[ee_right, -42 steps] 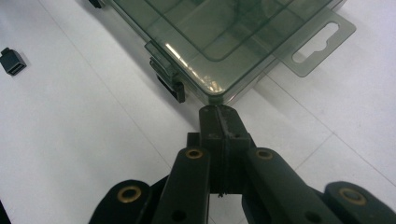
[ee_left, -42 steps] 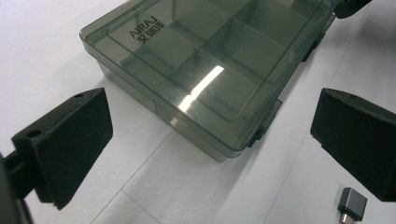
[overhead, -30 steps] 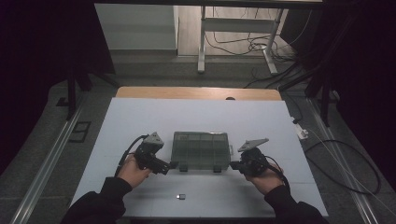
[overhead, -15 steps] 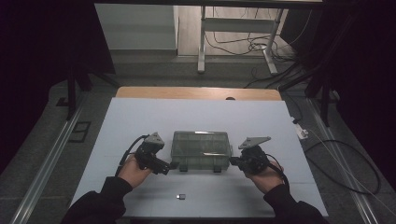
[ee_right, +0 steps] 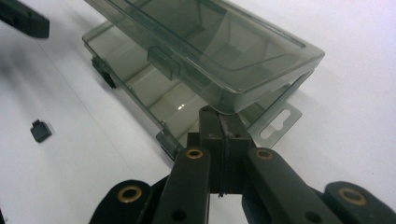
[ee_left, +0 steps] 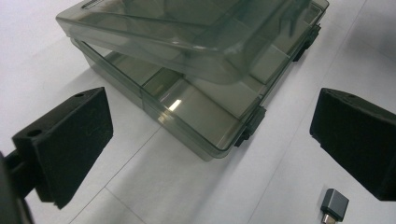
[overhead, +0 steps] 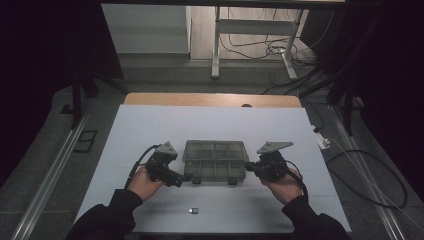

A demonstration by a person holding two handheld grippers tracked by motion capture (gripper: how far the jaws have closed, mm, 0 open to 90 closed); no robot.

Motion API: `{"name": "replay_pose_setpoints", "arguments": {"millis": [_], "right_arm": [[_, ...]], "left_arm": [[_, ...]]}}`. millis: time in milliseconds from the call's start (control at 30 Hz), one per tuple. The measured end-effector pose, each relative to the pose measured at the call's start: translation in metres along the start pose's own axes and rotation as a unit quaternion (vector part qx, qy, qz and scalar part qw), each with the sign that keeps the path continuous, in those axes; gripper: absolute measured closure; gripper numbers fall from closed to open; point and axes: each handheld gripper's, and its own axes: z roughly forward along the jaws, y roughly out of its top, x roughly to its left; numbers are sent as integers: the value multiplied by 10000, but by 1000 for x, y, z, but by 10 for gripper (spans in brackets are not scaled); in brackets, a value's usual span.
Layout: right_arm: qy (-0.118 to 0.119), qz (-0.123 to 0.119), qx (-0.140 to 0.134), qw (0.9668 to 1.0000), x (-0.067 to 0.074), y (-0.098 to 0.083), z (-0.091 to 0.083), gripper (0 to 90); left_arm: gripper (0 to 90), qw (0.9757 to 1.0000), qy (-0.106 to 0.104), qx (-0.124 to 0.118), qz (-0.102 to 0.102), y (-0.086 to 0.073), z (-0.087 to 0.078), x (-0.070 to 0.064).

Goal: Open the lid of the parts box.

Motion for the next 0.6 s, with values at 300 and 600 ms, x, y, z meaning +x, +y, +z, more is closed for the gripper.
{"name": "replay_pose_setpoints", "arguments": {"millis": [300,600], "right_arm": [[-19,84,-187,9998,-6,5,-1,888],[-103,81,-322,9994,-10,13,1,888]], "left_arm": [[0,10000,-9,-42,36,3,2,-4],[0,10000,-9,-38,5,6,6,-7]]}}
